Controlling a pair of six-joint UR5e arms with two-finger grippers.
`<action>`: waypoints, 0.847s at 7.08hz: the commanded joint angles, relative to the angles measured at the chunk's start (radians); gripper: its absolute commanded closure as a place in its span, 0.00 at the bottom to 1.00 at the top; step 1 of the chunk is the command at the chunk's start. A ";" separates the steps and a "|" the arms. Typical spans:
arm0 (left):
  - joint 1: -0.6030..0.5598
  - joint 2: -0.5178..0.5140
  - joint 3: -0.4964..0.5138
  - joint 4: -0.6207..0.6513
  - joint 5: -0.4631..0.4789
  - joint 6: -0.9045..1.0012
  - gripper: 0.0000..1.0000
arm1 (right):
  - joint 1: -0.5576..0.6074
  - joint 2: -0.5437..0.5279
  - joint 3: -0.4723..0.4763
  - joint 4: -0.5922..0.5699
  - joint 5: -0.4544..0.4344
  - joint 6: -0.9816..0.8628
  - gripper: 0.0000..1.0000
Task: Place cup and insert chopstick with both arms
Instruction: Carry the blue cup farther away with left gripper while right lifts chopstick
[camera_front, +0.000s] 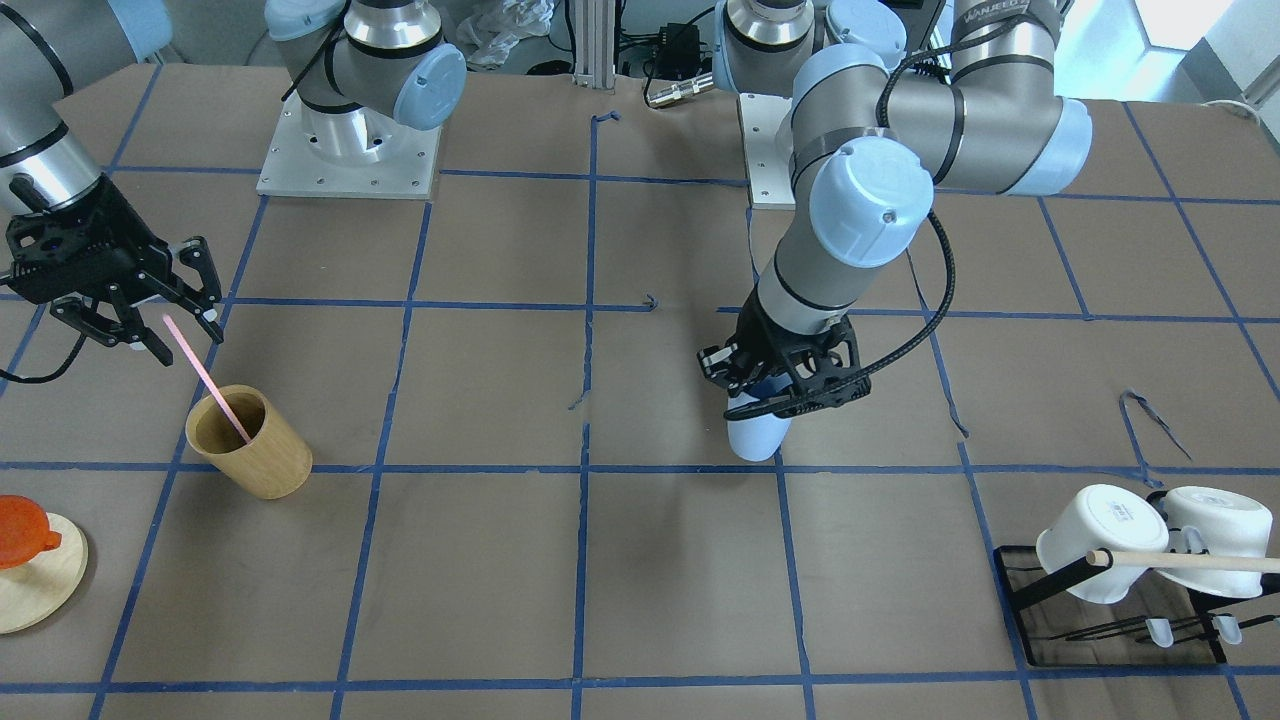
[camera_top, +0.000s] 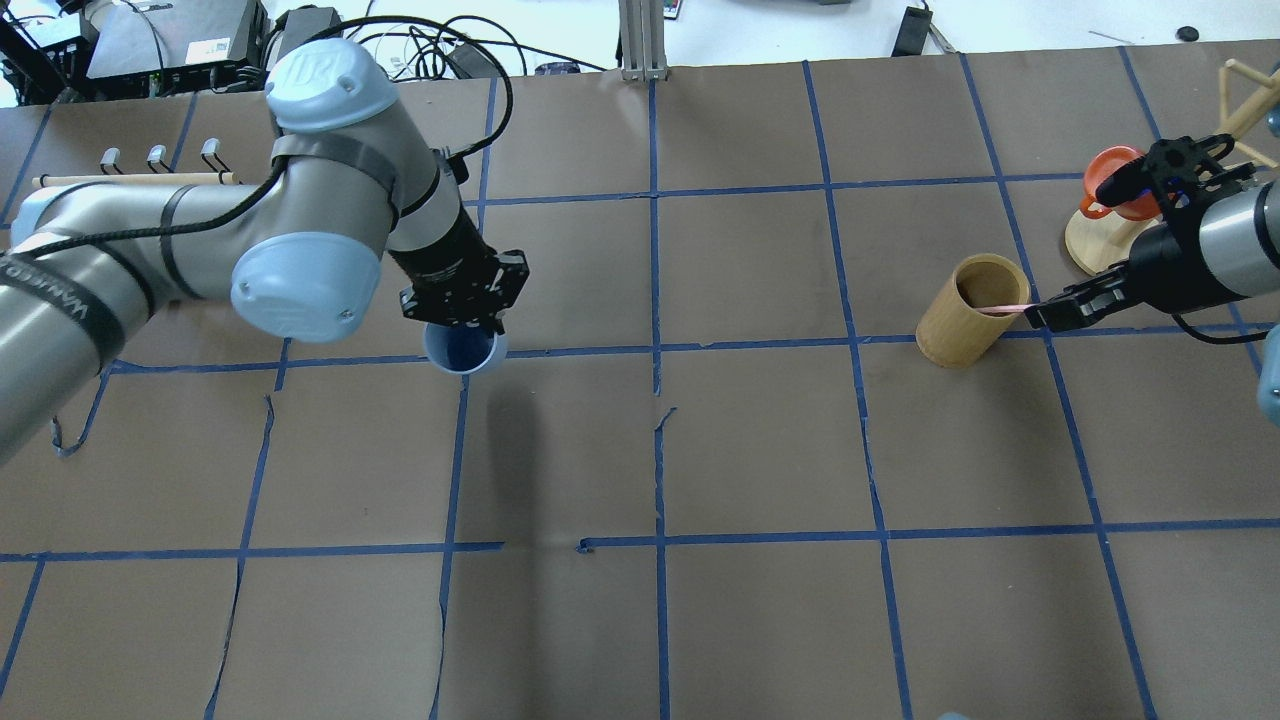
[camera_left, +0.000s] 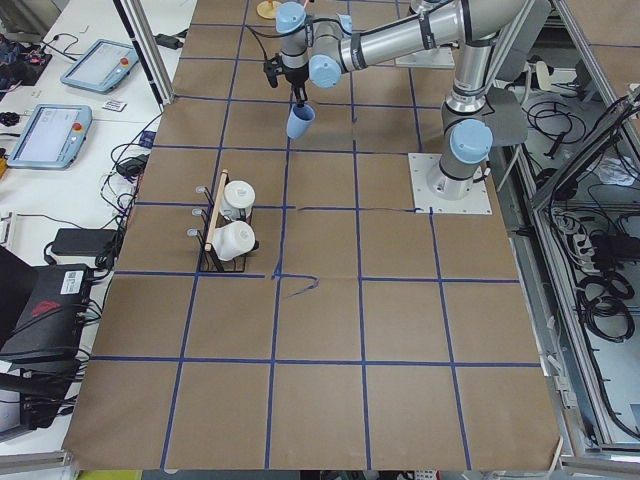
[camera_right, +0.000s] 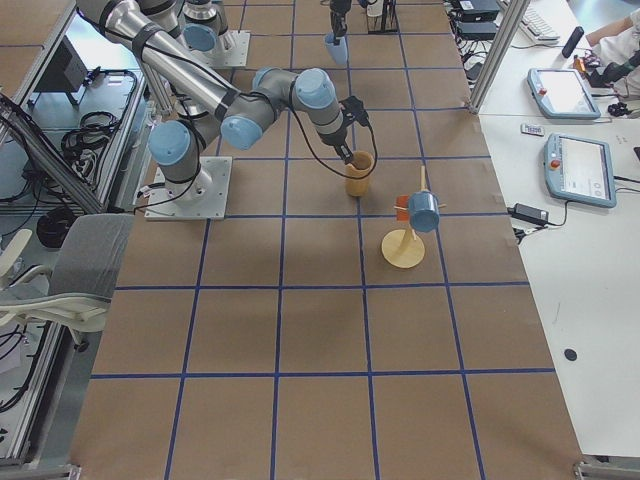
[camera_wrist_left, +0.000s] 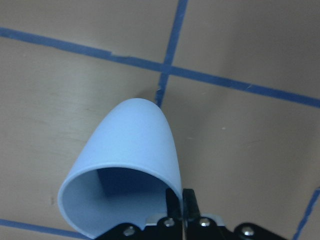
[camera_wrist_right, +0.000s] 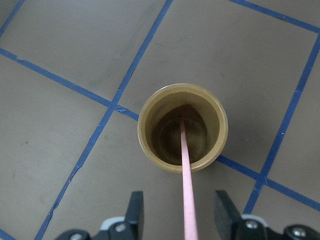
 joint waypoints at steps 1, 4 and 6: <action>-0.099 -0.169 0.227 -0.004 -0.022 -0.159 1.00 | -0.001 0.000 0.001 -0.003 0.001 0.001 0.67; -0.168 -0.358 0.475 -0.015 -0.048 -0.312 1.00 | -0.001 0.005 0.001 -0.035 -0.011 0.007 0.87; -0.177 -0.415 0.520 -0.012 -0.048 -0.363 1.00 | 0.001 -0.003 -0.004 -0.034 -0.006 0.015 0.93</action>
